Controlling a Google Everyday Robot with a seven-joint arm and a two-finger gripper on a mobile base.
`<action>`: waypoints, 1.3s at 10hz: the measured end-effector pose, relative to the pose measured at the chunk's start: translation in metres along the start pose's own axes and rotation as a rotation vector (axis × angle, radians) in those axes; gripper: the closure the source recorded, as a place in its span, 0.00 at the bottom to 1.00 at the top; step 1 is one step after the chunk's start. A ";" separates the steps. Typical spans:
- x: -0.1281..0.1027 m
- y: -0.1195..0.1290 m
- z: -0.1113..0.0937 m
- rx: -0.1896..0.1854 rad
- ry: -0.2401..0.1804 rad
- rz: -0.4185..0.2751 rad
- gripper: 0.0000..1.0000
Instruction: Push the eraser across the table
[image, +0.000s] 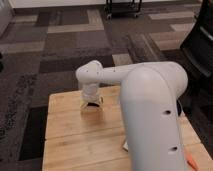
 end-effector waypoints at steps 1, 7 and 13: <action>-0.001 -0.003 0.001 -0.002 0.004 0.005 0.35; -0.014 -0.011 -0.002 0.014 0.005 0.000 0.35; -0.010 -0.022 0.004 0.039 0.022 0.004 0.35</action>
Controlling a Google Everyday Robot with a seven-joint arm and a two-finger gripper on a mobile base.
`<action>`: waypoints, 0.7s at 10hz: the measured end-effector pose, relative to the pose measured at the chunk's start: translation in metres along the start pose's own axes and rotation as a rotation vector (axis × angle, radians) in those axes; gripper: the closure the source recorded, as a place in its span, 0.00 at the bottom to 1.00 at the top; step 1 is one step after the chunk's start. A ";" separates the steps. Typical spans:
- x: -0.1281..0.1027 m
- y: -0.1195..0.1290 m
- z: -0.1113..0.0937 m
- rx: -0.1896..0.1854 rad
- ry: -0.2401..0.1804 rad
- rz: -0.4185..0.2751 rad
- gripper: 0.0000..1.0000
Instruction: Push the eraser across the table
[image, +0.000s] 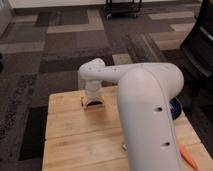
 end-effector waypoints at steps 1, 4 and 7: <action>0.001 -0.002 0.002 0.004 0.003 -0.001 0.35; -0.003 0.002 0.006 0.011 0.012 -0.027 0.35; -0.048 -0.009 -0.001 0.075 0.000 -0.099 0.35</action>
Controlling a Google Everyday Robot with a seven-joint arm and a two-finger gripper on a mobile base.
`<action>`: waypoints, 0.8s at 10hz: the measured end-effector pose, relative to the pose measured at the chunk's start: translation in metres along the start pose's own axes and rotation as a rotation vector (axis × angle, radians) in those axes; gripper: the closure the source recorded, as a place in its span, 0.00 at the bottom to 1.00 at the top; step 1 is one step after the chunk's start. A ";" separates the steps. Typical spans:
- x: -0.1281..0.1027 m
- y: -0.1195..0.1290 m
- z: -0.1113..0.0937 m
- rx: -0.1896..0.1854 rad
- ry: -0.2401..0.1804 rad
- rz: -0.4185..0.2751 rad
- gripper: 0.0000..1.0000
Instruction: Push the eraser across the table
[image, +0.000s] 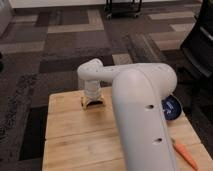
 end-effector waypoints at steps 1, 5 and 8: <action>-0.015 -0.010 -0.008 0.020 -0.007 -0.008 0.35; -0.112 -0.031 -0.093 0.187 -0.125 -0.062 0.35; -0.106 0.005 -0.109 0.169 -0.137 -0.119 0.35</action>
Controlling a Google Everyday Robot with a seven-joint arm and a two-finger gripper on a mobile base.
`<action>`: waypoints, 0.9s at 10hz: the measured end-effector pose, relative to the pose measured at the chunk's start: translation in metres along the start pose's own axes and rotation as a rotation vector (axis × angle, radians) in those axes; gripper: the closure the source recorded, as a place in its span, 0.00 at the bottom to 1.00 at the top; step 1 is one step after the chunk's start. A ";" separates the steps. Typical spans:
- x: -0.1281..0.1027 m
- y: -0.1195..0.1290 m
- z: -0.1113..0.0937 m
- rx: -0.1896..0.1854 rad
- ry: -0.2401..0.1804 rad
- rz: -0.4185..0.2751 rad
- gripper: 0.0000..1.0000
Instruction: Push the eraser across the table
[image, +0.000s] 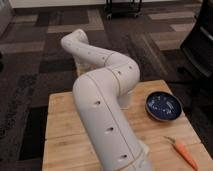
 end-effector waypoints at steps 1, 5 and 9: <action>0.006 0.007 -0.002 -0.011 0.000 -0.005 0.35; 0.051 0.014 0.016 -0.041 0.039 0.015 0.35; 0.089 0.023 0.019 -0.083 -0.003 -0.026 0.35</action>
